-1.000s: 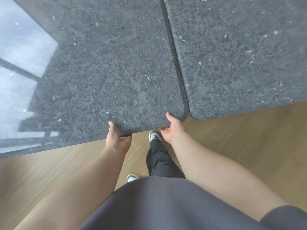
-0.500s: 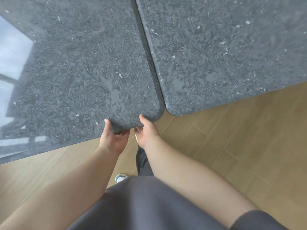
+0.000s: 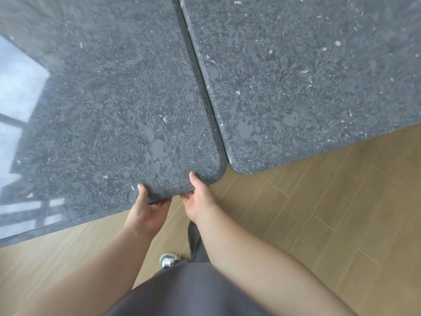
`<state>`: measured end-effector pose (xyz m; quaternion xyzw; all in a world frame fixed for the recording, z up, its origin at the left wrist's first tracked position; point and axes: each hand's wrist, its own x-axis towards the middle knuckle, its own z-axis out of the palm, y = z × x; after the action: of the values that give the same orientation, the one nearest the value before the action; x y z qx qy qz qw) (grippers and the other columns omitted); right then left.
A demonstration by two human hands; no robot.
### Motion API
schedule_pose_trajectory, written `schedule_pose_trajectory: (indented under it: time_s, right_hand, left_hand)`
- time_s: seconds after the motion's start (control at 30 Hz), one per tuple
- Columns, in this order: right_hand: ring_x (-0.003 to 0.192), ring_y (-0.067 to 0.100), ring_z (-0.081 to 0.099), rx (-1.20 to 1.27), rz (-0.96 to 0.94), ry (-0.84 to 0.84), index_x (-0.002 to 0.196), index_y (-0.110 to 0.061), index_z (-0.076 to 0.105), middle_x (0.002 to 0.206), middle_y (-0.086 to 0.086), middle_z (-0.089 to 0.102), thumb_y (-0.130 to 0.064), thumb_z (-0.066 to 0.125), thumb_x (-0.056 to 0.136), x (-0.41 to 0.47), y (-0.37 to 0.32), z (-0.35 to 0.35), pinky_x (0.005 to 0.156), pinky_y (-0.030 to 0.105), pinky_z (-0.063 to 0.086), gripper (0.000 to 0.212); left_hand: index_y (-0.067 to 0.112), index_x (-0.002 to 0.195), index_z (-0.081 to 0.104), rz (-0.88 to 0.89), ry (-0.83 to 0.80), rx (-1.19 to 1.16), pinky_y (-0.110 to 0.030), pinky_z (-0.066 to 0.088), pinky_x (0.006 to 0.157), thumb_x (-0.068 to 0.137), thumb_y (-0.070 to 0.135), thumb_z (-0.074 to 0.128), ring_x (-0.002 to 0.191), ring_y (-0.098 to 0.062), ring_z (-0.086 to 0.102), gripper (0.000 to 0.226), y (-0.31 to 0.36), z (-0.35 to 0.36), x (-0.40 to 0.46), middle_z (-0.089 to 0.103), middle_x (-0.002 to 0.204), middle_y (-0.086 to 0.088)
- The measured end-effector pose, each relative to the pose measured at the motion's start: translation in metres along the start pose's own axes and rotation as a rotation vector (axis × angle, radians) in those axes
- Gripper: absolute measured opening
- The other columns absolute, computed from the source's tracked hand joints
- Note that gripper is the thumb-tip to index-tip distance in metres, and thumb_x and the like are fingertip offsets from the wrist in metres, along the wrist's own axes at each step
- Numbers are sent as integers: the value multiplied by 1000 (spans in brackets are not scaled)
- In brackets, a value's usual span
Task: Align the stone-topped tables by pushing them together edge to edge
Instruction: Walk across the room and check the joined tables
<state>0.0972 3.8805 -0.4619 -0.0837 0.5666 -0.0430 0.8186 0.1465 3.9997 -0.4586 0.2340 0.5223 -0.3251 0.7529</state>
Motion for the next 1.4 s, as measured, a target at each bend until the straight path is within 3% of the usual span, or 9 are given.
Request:
schedule_pose_trajectory:
  time_s: [0.1,0.37,0.57,0.73,1.0,1.17,1.27,1.33,1.4]
  right_hand:
    - [112,27,66,11,-9,24,122,-12,60,123,13,69,-20,69,94,-2,0,3,102,44,52,31]
    - [114,31,66,86,-67,45,130,-13,57,125,14,68,-24,73,90,-2,-12,1,97,48,54,44]
    - [112,31,67,30,-16,-23,128,-7,58,120,16,70,-23,69,94,-2,-18,-5,99,45,53,39]
    - [114,32,66,-26,20,-20,121,-6,56,122,18,68,-26,68,95,-4,-24,-5,106,48,49,35]
    - [117,32,64,-66,29,-45,134,-4,49,128,19,64,-27,66,96,-8,-29,-7,105,47,50,47]
    - [118,32,64,-71,35,-69,131,-4,50,129,20,64,-27,65,96,-9,-27,-12,106,47,49,44]
    - [117,32,64,-77,42,-81,124,-5,49,128,20,64,-26,65,96,-10,-25,-15,105,47,50,39]
    - [117,32,64,-87,45,-78,125,-6,48,127,20,63,-26,65,96,-11,-22,-16,103,46,51,39]
    - [116,32,64,-85,45,-78,127,-6,47,127,21,63,-26,65,97,-11,-21,-19,100,45,53,41]
  left_hand:
    - [3,127,61,-52,5,-69,-36,42,112,80,37,80,118,-26,62,62,0,1,-4,69,127,-15]
    - [11,129,63,99,22,-113,-49,51,104,82,37,83,111,-33,71,57,6,5,-8,74,117,-14]
    - [9,128,60,59,9,-122,-41,49,106,80,36,84,117,-27,65,60,9,2,-11,70,126,-11]
    - [8,130,56,100,12,-81,-45,55,81,90,40,74,112,-27,64,54,9,3,-10,66,128,-10]
    - [7,115,59,162,-39,22,-43,44,110,97,39,64,109,-26,64,37,7,-2,-4,65,129,-9]
    - [7,123,57,162,2,69,-34,51,97,97,43,63,103,-24,63,45,4,-4,-8,62,130,-5]
    - [10,144,45,245,35,177,-32,56,92,101,49,54,127,-21,59,59,-3,-2,-13,56,133,-2]
    - [11,149,40,288,26,207,-32,60,82,103,52,46,131,-18,55,62,-6,-3,-11,53,128,-5]
    - [11,140,48,284,49,223,-34,57,93,101,51,51,126,-17,57,56,-5,-9,-8,55,132,-1]
